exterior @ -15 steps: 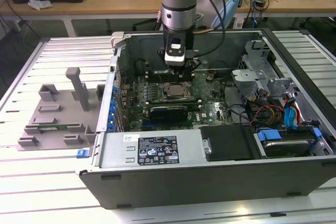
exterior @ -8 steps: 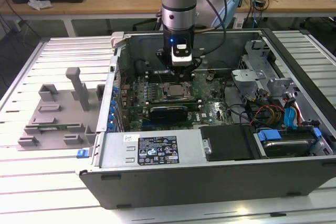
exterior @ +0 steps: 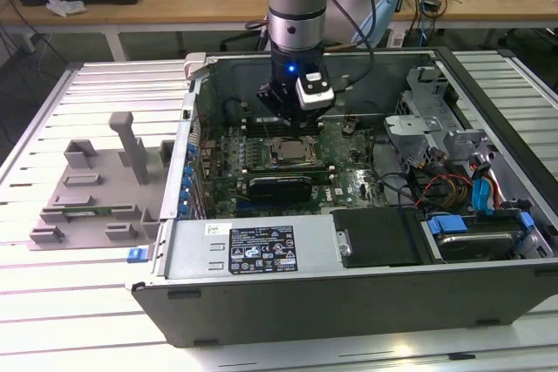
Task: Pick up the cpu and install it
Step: 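Close the cpu cover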
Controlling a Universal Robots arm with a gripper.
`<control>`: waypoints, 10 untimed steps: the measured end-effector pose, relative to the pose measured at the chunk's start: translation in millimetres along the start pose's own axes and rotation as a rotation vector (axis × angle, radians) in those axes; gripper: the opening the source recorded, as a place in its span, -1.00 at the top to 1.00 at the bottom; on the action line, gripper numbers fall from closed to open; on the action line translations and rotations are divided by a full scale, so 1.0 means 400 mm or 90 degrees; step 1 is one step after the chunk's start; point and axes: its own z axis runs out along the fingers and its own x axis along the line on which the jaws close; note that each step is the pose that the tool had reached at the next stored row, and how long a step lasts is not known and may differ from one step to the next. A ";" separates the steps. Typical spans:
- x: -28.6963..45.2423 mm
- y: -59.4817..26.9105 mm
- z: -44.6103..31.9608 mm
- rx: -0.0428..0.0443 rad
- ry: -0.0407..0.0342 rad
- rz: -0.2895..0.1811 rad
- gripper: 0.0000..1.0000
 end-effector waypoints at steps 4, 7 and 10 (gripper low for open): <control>0.000 0.000 0.001 -0.0014 0.0005 -0.046 0.79; 0.000 0.000 0.001 -0.0028 0.0011 -0.095 0.79; 0.000 0.000 0.002 -0.0043 0.0017 -0.145 0.79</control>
